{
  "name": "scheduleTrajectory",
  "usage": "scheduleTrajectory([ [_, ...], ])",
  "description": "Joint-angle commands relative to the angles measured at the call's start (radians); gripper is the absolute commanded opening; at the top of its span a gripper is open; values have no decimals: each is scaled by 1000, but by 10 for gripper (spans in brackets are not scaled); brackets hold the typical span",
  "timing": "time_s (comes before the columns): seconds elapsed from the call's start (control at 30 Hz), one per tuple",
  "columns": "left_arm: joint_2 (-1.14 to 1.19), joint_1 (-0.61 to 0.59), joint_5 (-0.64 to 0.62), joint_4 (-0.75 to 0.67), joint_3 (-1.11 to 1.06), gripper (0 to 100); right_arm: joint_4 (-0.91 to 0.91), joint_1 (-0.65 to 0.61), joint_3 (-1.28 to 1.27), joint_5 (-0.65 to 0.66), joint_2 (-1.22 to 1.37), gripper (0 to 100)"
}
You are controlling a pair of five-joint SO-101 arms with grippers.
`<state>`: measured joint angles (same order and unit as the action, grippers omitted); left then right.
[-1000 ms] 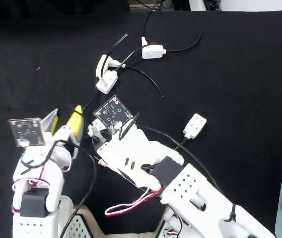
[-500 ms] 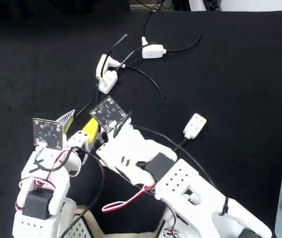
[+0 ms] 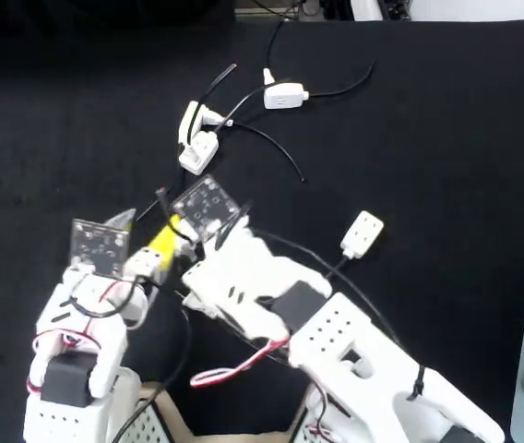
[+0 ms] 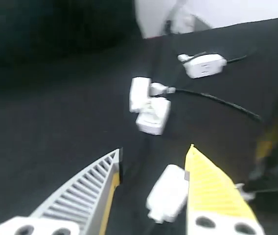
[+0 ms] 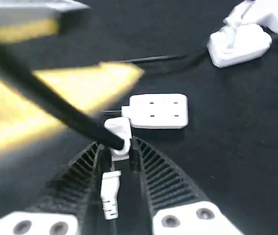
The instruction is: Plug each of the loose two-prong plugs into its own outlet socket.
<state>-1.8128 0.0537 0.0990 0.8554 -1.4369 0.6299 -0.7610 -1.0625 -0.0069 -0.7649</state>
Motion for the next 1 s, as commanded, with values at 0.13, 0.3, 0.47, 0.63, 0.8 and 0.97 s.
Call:
scheduleTrajectory([
  [0.13, -8, -186, -2, -2, -2, 216, -201, 78, 47, -2, 173, 11],
  [0.3, -8, -245, -80, -6, 2, 216, -338, 149, 113, 0, 395, 11],
  [0.47, -8, -252, -86, -6, 1, 216, -422, 180, 170, 0, 547, 11],
  [0.63, -8, -252, -86, -6, 1, 216, -428, 176, 185, 0, 585, 11],
  [0.8, -8, -252, -86, -6, 1, 216, -420, 175, 183, 0, 593, 11],
  [0.97, -8, -252, -86, -6, 1, 216, -325, 172, 206, 35, 596, 11],
])
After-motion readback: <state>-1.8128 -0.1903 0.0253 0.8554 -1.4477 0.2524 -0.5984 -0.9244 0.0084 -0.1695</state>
